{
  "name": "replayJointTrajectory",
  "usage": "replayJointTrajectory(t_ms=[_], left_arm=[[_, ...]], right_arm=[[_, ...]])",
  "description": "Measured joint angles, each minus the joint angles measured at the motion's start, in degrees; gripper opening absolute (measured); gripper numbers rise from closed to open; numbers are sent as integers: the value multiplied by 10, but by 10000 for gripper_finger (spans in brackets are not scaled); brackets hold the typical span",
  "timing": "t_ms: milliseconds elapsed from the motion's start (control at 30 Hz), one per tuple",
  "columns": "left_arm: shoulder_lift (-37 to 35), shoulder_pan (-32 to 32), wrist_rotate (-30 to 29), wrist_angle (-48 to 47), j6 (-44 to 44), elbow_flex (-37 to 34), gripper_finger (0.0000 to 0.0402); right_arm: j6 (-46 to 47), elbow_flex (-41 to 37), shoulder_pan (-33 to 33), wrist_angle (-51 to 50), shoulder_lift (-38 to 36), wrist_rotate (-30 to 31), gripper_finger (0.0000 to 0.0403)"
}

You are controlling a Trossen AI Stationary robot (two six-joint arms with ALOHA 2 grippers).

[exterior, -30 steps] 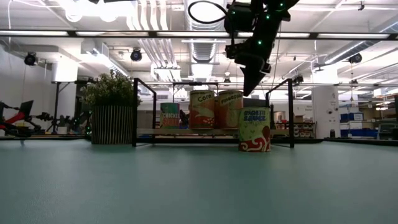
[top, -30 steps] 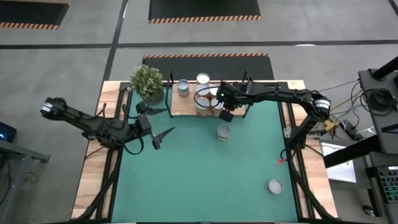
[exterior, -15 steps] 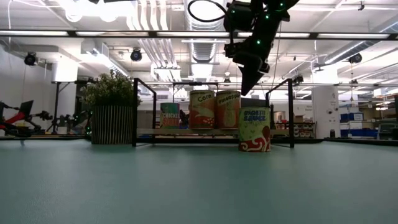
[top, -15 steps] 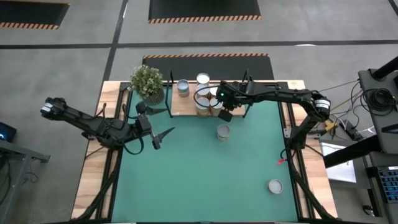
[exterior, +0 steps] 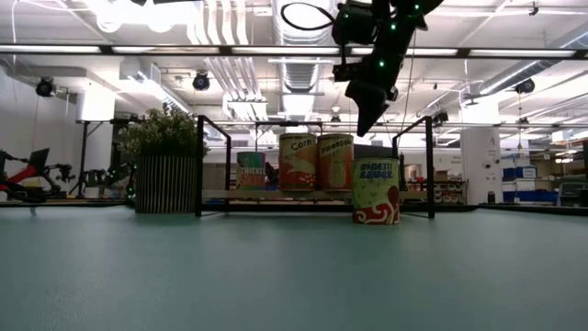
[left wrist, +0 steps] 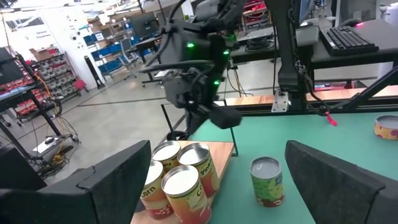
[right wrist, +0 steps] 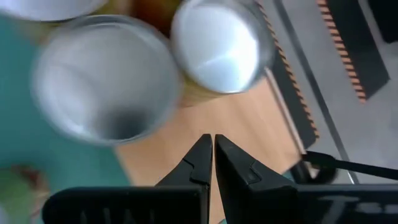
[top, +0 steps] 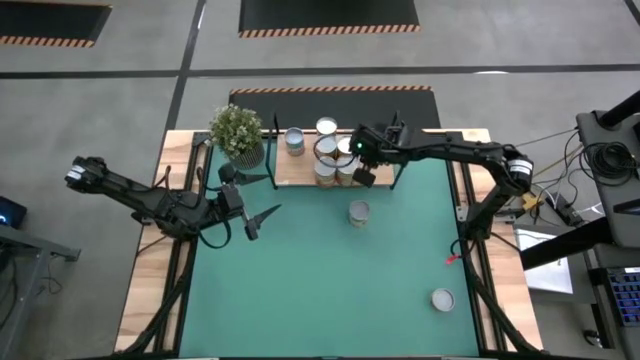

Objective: Pick and place cans onto a shelf
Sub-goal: Adjust the canned green beans on the shelf

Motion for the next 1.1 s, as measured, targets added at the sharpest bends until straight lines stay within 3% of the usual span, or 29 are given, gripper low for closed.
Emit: replayJointTrajectory(t_ms=[167,367,1100], left_arm=[[0,0,0,0,0,0,352],[0,0,0,0,2,0,352],[0,0,0,0,2,0,352]], right_arm=[[-14,-2,-48,20,13,-8,9],[-27,-3,-73,60,30,-82,9],[-17,-4,-69,81,30,-85,9]])
